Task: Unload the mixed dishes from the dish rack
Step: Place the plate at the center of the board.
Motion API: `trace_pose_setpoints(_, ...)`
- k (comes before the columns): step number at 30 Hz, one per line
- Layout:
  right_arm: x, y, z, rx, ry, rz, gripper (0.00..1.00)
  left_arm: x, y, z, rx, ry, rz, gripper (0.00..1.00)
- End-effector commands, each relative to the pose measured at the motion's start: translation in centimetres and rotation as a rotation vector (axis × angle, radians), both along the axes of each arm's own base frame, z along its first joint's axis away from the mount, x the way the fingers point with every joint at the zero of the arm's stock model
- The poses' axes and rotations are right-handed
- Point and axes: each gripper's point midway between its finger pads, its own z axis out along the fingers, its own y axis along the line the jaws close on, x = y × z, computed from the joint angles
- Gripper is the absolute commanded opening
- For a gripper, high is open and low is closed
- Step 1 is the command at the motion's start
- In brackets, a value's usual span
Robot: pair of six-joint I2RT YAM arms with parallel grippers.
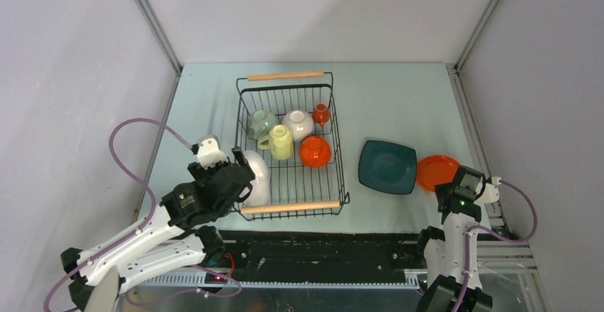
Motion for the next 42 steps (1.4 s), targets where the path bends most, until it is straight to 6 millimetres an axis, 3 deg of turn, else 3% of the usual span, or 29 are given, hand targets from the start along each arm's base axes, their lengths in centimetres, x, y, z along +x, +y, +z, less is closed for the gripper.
trace_pose_setpoints(1,-0.1,-0.4,0.2,-0.012,-0.015,-0.026,0.29,0.7,-0.4,2.0,-0.046,-0.051,0.024,0.96)
trace_pose_setpoints(3,0.0,-0.5,0.2,-0.011,-0.017,-0.026,0.38,0.8,-0.5,2.1,-0.044,-0.05,0.022,0.96)
trace_pose_setpoints(4,0.0,-0.4,0.1,-0.008,-0.016,-0.019,0.47,0.8,-0.5,2.2,-0.043,-0.051,0.02,0.96)
trace_pose_setpoints(9,0.0,-0.3,0.1,-0.007,-0.014,-0.011,0.57,0.8,-0.6,2.3,-0.045,-0.05,0.016,0.96)
trace_pose_setpoints(14,-0.1,-0.3,0.5,-0.02,-0.027,-0.003,0.9,0.8,-0.7,2.4,-0.046,-0.048,0.009,0.96)
trace_pose_setpoints(16,-0.2,-0.4,0.6,-0.027,-0.032,-0.003,0.98,0.9,-0.9,2.4,-0.042,-0.046,0.005,0.96)
trace_pose_setpoints(24,-0.9,-0.2,1.7,-0.058,-0.067,-0.001,1.0,1.1,-1.7,2.2,-0.016,-0.012,-0.016,0.92)
trace_pose_setpoints(32,-1.1,0.0,3.6,-0.098,-0.163,-0.001,0.99,1.4,-2.6,1.6,0.031,0.051,-0.015,0.78)
trace_pose_setpoints(42,-0.6,0.6,3.7,-0.089,-0.178,0.035,0.99,1.8,-3.6,0.7,0.059,0.108,-0.019,0.6)
